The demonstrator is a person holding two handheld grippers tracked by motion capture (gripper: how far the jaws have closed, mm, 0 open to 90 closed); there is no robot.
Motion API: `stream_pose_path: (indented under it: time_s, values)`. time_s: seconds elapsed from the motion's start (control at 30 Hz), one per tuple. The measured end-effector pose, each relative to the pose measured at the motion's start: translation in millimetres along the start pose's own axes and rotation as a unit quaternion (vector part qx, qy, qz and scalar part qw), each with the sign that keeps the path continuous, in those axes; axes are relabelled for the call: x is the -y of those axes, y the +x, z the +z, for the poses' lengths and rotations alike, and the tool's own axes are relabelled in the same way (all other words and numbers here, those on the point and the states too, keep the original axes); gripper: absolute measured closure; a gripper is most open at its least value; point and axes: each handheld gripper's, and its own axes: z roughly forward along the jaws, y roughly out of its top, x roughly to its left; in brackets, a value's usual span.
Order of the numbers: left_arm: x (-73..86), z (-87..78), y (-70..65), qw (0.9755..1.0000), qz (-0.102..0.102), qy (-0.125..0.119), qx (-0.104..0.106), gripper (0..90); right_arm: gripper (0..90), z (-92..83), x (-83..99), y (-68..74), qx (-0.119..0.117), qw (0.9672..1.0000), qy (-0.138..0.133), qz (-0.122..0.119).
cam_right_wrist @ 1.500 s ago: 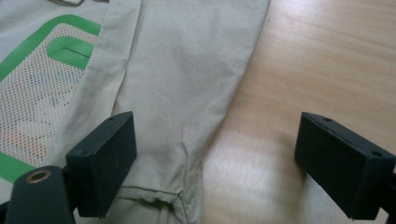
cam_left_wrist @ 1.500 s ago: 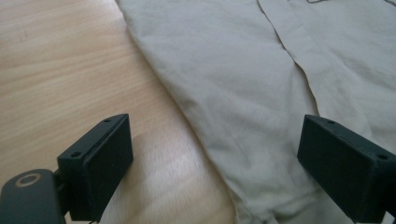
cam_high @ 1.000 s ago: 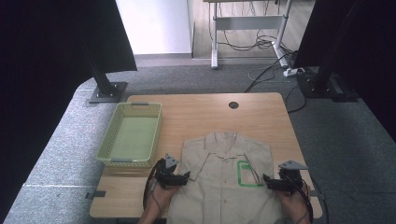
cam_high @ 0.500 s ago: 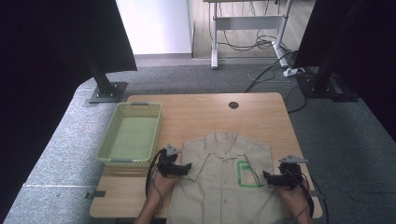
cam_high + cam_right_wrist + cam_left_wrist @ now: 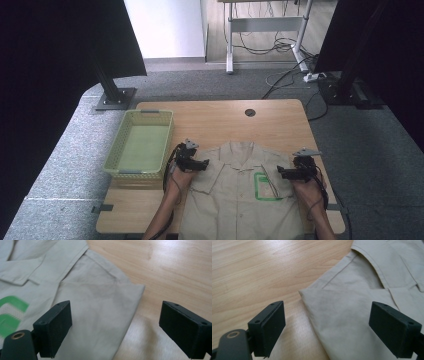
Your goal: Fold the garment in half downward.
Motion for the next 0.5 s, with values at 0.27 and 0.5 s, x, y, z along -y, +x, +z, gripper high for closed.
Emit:
stream_pose_path:
  time_s: [0.27,0.5]
  values:
    - [-4.6,11.4,5.4,0.9998,0.016,0.015,-0.002,18.3,16.1,20.0,-10.6,-11.3,0.004,0.9999,0.011,-0.009]
    - [-5.5,7.1,0.1,0.9997,0.017,0.015,0.006,41.3,39.3,21.3,-16.2,-8.7,-0.025,0.9992,0.016,-0.027]
